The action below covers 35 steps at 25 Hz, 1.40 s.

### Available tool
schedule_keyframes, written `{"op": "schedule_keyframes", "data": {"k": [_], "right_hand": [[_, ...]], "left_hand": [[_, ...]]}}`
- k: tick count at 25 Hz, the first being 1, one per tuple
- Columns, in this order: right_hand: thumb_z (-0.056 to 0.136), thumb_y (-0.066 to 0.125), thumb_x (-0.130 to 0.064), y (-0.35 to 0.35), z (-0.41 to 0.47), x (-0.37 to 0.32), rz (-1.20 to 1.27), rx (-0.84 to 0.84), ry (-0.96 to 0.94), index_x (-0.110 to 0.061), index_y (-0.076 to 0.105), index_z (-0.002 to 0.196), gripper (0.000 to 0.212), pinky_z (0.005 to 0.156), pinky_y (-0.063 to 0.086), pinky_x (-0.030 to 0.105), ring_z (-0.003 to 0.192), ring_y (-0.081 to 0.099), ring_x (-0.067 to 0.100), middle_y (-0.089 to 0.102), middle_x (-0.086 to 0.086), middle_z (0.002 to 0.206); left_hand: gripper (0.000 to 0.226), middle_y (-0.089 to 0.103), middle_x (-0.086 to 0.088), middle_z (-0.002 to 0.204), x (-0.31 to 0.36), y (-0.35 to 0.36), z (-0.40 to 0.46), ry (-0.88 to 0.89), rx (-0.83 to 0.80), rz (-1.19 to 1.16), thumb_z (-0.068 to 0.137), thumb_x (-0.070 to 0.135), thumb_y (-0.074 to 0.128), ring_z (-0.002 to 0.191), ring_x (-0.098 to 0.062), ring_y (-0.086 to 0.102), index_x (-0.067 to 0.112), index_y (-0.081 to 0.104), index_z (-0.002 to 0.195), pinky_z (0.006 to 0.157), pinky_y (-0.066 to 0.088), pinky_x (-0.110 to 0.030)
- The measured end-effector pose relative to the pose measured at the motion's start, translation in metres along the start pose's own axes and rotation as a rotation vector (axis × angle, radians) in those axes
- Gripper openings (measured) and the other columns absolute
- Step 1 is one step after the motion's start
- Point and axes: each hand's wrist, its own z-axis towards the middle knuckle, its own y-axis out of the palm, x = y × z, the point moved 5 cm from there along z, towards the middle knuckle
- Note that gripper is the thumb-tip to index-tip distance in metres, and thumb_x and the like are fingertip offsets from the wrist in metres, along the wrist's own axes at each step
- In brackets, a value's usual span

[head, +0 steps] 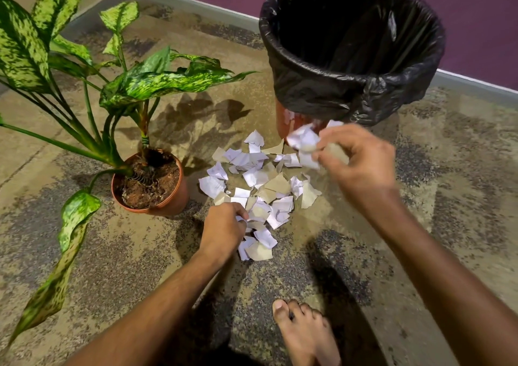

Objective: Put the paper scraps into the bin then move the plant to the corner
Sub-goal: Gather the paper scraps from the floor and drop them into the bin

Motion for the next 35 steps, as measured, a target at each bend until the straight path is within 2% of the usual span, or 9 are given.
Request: {"op": "schedule_keyframes", "data": {"k": [3,7,10,14,17,22,26,31,35], "right_hand": [[0.081,0.075,-0.019,-0.040,0.029,-0.034,0.021,0.186,-0.155,-0.024,0.072,0.089,0.010,0.075,0.045,0.001,0.085,0.059,-0.010,0.068,-0.011,0.098],[0.079,0.073,-0.028,-0.069,0.079,-0.050,-0.074,0.308,-0.246,-0.020,0.074,0.091,0.015,0.081,0.049,0.017,0.091,0.061,0.001,0.068,-0.011,0.100],[0.078,0.073,-0.028,-0.068,0.114,-0.044,-0.184,0.233,-0.233,-0.019,0.073,0.099,0.022,0.093,0.049,0.025,0.105,0.061,0.008,0.067,-0.008,0.113],[0.080,0.076,-0.021,-0.056,0.134,-0.032,-0.320,0.122,-0.198,-0.019,0.067,0.118,0.039,0.106,0.044,0.036,0.125,0.053,0.020,0.053,-0.002,0.140],[0.084,0.072,-0.018,-0.054,0.137,-0.025,-0.342,0.085,-0.178,-0.020,0.062,0.126,0.043,0.112,0.037,0.035,0.134,0.043,0.021,0.043,-0.001,0.148],[0.085,0.070,-0.026,-0.055,0.135,-0.022,-0.320,0.060,-0.198,-0.021,0.053,0.135,0.053,0.117,0.030,0.037,0.143,0.032,0.021,0.030,0.000,0.156],[0.084,0.067,-0.029,-0.063,0.127,-0.022,-0.228,0.135,-0.226,-0.021,0.055,0.132,0.050,0.105,0.046,0.041,0.131,0.044,0.020,0.037,-0.001,0.150],[0.087,0.060,-0.019,-0.068,0.086,-0.022,-0.077,0.326,-0.305,-0.015,0.066,0.115,0.029,0.077,0.046,0.012,0.102,0.056,0.010,0.056,0.000,0.129],[0.087,0.059,-0.009,-0.067,0.053,-0.017,-0.043,0.414,-0.357,-0.007,0.071,0.095,0.015,0.079,0.053,0.030,0.095,0.063,0.017,0.067,0.006,0.104]], "left_hand": [[0.023,0.072,-0.004,0.092,0.003,0.004,0.001,0.046,-0.025,0.015,0.077,-0.002,0.061,0.061,-0.012,0.058,0.017,0.068,0.088,0.059,0.037,-0.014],[0.050,0.060,-0.001,0.126,0.008,0.015,-0.004,0.127,-0.075,0.105,0.081,-0.003,0.062,0.100,-0.013,0.061,0.019,0.058,0.126,0.084,0.043,-0.019],[0.038,0.064,-0.003,0.121,0.011,0.023,-0.005,0.150,-0.134,0.213,0.088,0.002,0.055,0.105,-0.020,0.061,0.021,0.063,0.120,0.088,0.046,-0.027],[0.026,0.070,-0.007,0.102,0.017,0.021,-0.003,0.167,-0.119,0.284,0.088,0.004,0.052,0.093,-0.025,0.064,0.018,0.069,0.101,0.077,0.049,-0.031],[0.024,0.067,-0.009,0.101,0.031,0.014,-0.004,0.287,-0.074,0.360,0.090,0.004,0.050,0.094,-0.028,0.060,0.014,0.067,0.104,0.073,0.048,-0.036],[0.019,0.068,-0.010,0.093,0.082,-0.024,-0.015,0.554,0.155,0.237,0.084,-0.003,0.058,0.089,-0.031,0.061,0.005,0.070,0.098,0.071,0.053,-0.039],[0.015,0.070,-0.013,0.089,0.142,-0.072,-0.017,0.744,0.450,0.085,0.080,-0.006,0.060,0.083,-0.033,0.065,-0.001,0.070,0.091,0.069,0.055,-0.039],[0.014,0.070,-0.012,0.091,0.224,-0.126,-0.001,0.894,0.753,0.014,0.082,-0.001,0.061,0.082,-0.029,0.063,0.001,0.071,0.091,0.071,0.046,-0.031],[0.024,0.064,-0.002,0.111,0.263,-0.138,0.036,0.728,0.701,0.177,0.091,0.007,0.050,0.102,-0.020,0.057,0.011,0.066,0.108,0.082,0.047,-0.029]]}}
